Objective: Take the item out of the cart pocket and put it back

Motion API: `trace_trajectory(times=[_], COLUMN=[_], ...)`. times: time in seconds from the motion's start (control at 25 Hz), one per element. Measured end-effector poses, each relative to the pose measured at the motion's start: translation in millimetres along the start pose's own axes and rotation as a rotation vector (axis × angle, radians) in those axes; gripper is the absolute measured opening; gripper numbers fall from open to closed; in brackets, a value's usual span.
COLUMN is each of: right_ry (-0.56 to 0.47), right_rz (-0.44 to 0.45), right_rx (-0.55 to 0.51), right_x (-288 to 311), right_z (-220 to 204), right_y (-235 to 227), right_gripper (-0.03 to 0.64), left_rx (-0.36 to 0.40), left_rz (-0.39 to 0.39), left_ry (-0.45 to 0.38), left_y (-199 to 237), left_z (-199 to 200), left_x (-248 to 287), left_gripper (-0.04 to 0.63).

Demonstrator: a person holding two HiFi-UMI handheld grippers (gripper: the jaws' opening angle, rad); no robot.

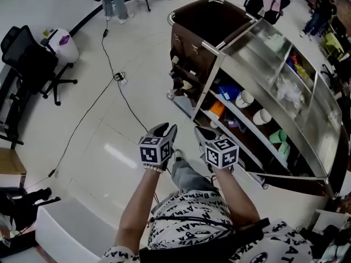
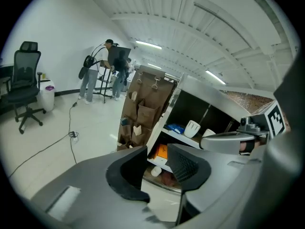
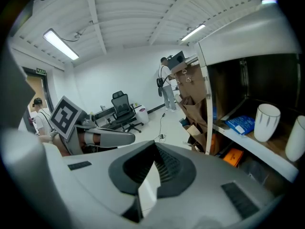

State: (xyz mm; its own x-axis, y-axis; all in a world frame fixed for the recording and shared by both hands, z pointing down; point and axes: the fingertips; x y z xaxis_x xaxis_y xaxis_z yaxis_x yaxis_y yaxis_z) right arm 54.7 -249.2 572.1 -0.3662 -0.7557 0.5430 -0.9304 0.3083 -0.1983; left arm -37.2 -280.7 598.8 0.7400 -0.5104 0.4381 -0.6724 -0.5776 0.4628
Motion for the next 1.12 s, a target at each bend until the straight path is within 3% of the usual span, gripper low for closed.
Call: trace_trajectory(times=[0.16,0.48,0.72,1.12], right_ry=[0.030,0.053,0.077,0.094], right_rz=[-0.008,-0.035,-0.079,-0.104], right_rx=[0.014,0.029,0.060,0.126], right_x=[24.6,81.4,111.1,145.0], right_z=[7.2,22.6,21.9,20.4], right_y=[-25.4,-70.1,-98.5,-129.9], right_gripper=[0.000,0.000,0.000,0.000], left_rx=[0.023,0.103,0.185,0.289], left_rz=[-0.012,-0.016,-0.040,-0.078], left_ry=[0.043,0.099,0.186,0.281], left_y=[20.7,74.2,100.8,128.2], left_z=[13.9,36.1,44.1,34.3], left_x=[49.0,145.2,206.6,279.5], left_gripper=[0.176,0.190,0.190,0.188])
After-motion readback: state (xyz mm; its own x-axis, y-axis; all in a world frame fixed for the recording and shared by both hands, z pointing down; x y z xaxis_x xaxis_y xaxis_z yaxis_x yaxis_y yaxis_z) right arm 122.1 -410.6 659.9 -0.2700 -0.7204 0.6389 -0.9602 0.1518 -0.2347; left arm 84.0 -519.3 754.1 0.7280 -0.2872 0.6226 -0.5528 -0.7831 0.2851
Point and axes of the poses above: the fingertips, and each gripper's own axes: x forward along the fingers, y to its left, z out of its top, and after that the axes turned 9 degrees about -z, right-handed
